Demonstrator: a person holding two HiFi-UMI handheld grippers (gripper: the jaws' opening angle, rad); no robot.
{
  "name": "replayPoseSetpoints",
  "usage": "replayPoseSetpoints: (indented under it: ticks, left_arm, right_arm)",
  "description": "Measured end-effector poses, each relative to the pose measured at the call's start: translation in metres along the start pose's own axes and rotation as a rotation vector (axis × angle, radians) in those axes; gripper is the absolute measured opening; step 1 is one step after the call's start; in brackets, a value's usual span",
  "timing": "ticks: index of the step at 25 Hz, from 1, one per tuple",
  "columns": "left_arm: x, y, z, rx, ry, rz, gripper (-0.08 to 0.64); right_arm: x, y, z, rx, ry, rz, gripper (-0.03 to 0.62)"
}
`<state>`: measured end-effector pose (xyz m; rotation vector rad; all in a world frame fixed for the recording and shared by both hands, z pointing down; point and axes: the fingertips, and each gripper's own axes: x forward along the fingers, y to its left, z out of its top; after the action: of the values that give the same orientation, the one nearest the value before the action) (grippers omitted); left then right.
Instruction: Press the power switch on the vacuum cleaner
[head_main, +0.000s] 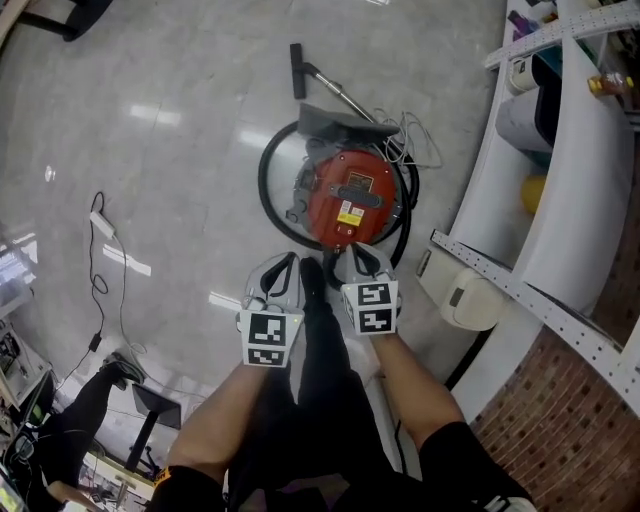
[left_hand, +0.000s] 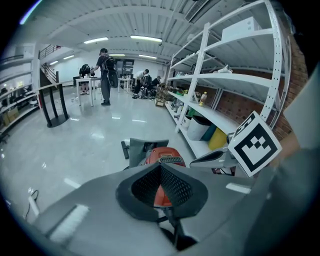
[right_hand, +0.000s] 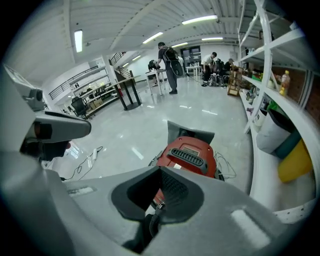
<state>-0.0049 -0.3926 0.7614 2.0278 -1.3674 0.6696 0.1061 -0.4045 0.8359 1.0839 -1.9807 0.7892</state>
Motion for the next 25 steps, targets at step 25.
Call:
replayPoseSetpoints:
  ticks: [25]
  left_arm:
    - [0.068, 0.007, -0.067, 0.009, 0.126, -0.010, 0.015]
  right_arm:
    - [0.100, -0.029, -0.075, 0.055, 0.250, -0.017, -0.009]
